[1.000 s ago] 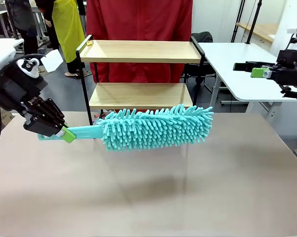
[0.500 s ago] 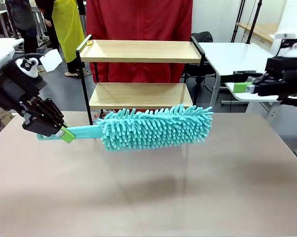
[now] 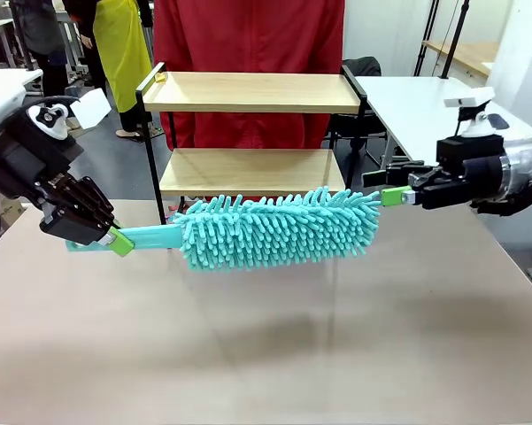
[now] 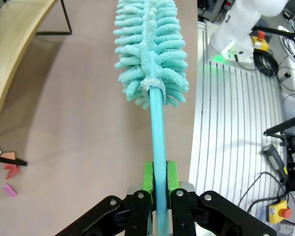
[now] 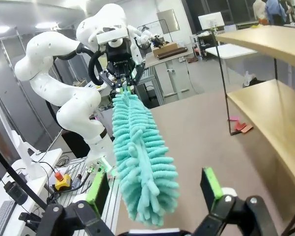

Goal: Clean the shelf.
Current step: Hand the Duster back to the human.

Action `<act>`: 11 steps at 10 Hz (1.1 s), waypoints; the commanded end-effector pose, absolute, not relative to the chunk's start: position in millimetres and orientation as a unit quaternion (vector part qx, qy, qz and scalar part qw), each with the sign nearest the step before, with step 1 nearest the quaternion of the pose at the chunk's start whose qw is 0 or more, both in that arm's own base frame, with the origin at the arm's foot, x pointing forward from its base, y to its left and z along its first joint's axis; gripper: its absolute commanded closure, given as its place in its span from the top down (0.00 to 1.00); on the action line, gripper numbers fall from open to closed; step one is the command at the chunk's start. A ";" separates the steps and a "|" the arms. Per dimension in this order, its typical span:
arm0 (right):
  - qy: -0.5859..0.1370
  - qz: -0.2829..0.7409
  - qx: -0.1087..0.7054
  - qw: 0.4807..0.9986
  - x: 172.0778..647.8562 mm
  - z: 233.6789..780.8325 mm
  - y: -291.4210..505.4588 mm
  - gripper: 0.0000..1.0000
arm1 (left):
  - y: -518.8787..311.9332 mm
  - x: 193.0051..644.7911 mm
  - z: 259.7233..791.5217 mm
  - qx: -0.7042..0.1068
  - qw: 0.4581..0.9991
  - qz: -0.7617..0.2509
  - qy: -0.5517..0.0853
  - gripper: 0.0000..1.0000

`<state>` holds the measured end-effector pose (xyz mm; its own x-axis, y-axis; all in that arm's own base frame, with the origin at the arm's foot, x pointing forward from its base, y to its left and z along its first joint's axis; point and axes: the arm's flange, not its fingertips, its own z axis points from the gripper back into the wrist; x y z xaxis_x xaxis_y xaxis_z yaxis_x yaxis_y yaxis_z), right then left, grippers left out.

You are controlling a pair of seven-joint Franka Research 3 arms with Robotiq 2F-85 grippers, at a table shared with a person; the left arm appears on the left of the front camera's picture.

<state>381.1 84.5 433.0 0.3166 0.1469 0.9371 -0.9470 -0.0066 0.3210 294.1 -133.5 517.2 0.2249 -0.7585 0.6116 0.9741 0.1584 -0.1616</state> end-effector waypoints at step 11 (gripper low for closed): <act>-0.405 0.454 0.577 0.546 365.1 377.8 154.8 1.00 | -130.7 292.3 519.5 -0.273 0.732 -0.592 -0.201 0.13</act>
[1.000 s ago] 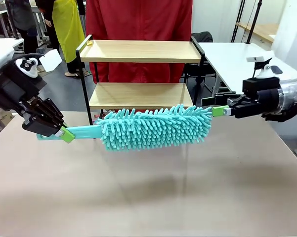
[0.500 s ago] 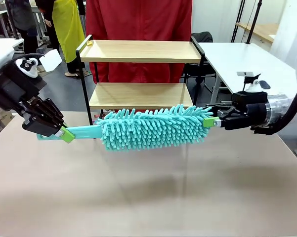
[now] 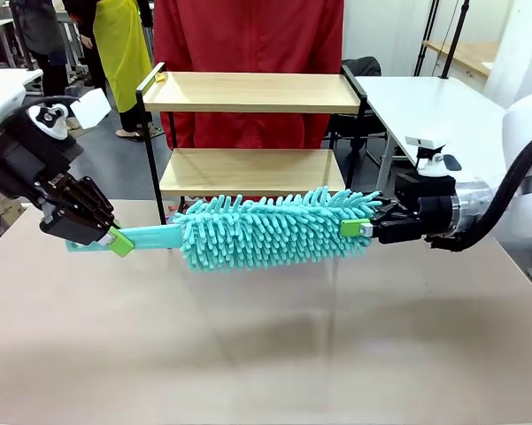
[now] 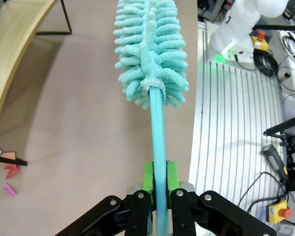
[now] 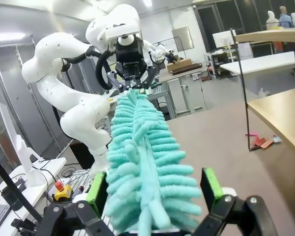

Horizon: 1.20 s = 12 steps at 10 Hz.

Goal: Clean the shelf.
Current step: Hand the Duster back to the human.

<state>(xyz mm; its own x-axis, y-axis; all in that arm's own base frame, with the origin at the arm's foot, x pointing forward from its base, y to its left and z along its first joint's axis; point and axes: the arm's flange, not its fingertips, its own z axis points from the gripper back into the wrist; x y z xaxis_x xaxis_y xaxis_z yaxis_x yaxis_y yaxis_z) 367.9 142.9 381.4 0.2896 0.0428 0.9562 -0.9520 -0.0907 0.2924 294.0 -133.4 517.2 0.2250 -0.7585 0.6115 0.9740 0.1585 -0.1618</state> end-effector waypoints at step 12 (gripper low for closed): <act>-0.387 0.490 0.561 0.544 368.6 373.5 162.8 0.00 | -130.7 292.3 519.5 -0.273 0.732 -0.592 -0.201 0.13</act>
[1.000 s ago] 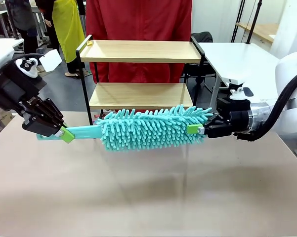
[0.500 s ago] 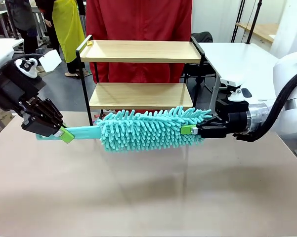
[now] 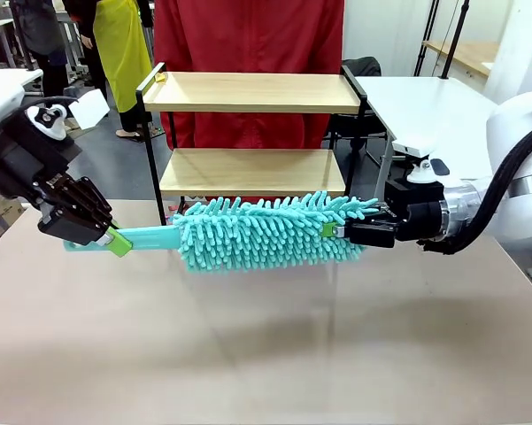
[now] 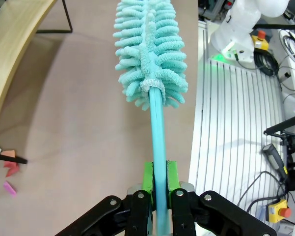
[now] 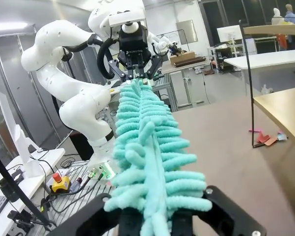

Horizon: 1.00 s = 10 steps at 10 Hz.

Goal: Clean the shelf.
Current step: Hand the Duster back to the human.

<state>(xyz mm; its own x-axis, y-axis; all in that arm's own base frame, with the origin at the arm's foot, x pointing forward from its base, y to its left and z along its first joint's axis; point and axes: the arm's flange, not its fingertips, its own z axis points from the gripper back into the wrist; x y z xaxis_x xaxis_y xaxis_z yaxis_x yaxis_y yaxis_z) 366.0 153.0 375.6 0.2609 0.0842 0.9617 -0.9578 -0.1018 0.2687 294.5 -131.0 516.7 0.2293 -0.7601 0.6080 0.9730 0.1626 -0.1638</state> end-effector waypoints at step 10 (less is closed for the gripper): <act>-0.391 0.484 0.564 0.543 367.3 377.1 153.4 0.02 | -126.5 292.8 521.2 -0.311 0.712 -0.587 -0.229 1.00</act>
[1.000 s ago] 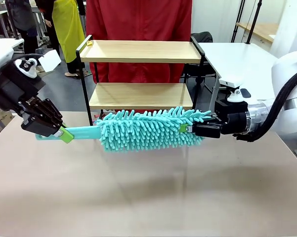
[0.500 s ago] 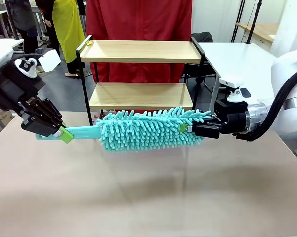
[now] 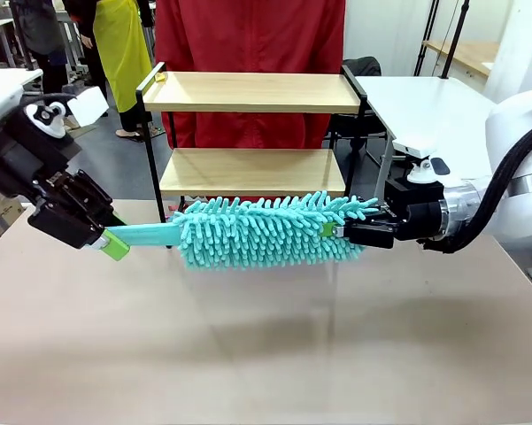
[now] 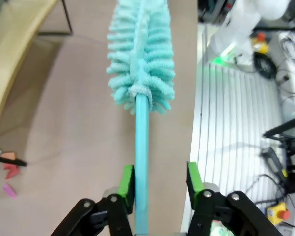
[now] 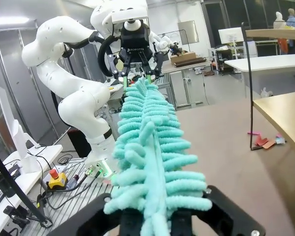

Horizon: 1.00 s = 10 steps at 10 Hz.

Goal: Clean the shelf.
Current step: Hand the Duster back to the human.

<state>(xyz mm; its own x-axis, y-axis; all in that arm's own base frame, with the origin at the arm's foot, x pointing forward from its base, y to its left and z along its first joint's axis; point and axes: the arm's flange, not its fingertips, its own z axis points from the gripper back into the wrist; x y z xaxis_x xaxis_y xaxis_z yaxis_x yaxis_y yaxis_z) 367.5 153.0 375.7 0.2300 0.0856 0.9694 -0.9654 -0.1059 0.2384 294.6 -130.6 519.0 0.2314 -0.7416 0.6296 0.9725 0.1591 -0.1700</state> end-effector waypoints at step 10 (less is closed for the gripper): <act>-0.391 0.484 0.564 0.543 367.3 377.1 153.4 0.02 | 28.9 232.9 524.9 -0.371 0.667 -0.477 -0.436 1.00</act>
